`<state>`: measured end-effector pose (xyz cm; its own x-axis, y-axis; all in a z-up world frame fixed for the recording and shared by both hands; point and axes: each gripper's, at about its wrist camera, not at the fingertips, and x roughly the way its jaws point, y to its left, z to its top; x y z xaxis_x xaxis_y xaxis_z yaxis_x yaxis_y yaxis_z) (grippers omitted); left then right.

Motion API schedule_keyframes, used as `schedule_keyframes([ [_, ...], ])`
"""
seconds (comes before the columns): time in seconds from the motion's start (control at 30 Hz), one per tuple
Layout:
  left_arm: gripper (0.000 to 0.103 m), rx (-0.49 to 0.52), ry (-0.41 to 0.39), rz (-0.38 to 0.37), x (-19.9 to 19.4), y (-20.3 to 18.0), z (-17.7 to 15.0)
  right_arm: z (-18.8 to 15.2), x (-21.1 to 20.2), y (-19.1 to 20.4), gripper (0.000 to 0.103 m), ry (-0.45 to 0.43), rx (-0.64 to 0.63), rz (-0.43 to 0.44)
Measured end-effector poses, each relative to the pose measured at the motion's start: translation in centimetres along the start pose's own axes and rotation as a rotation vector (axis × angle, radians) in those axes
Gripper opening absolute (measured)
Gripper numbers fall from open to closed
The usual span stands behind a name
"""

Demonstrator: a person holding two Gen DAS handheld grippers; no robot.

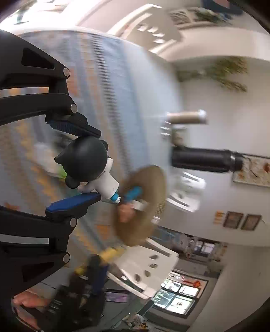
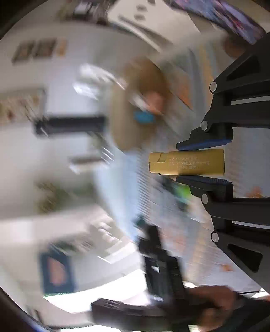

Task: Organize rigid objects
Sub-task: 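Carry the figure and yellow bar over the wooden bowl and release both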

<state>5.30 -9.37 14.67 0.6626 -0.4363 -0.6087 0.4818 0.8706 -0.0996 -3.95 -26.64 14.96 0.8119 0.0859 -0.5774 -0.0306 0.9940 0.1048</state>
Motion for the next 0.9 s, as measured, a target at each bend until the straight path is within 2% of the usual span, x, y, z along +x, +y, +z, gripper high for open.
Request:
schedule_keyframes([
  [0.1, 0.05, -0.017, -0.017, -0.014, 2.8, -1.1, 3.7, 4.1, -0.1, -3.8, 0.023, -0.083, 0.121, -0.119],
  [0.2, 0.05, -0.055, 0.0, -0.047, 6.7, -1.8, 5.6, 6.2, 2.1, -7.7, 0.023, -0.09, 0.242, -0.197],
  [0.4, 0.05, -0.049, 0.094, -0.056, 14.2, -3.8, 5.9, 6.7, 9.4, -12.9, 0.023, 0.052, 0.4, -0.223],
  [0.57, 0.052, -0.048, 0.136, -0.068, 16.7, -4.6, 5.2, 6.1, 11.6, -14.6, 0.024, 0.106, 0.433, -0.282],
  [0.67, 0.056, -0.031, 0.123, -0.055, 15.9, -4.7, 5.1, 6.1, 11.4, -15.3, 0.033, 0.144, 0.452, -0.295],
  [0.73, 0.057, -0.03, 0.101, -0.062, 14.5, -4.3, 5.4, 6.3, 10.0, -15.2, 0.033, 0.108, 0.445, -0.299],
  [0.77, 0.061, -0.028, 0.08, -0.069, 13.1, -4.0, 5.6, 6.3, 9.3, -14.8, 0.033, 0.094, 0.437, -0.299],
  [0.83, 0.067, -0.02, 0.012, -0.057, 9.6, -3.2, 5.7, 6.5, 7.1, -13.4, 0.037, 0.056, 0.404, -0.289],
  [0.87, 0.068, -0.018, -0.013, -0.045, 8.2, -2.9, 5.7, 6.6, 6.2, -12.7, 0.044, 0.041, 0.389, -0.281],
  [0.9, 0.068, -0.019, -0.041, -0.033, 6.2, -2.4, 5.6, 6.7, 5.3, -11.8, 0.056, 0.024, 0.373, -0.271],
])
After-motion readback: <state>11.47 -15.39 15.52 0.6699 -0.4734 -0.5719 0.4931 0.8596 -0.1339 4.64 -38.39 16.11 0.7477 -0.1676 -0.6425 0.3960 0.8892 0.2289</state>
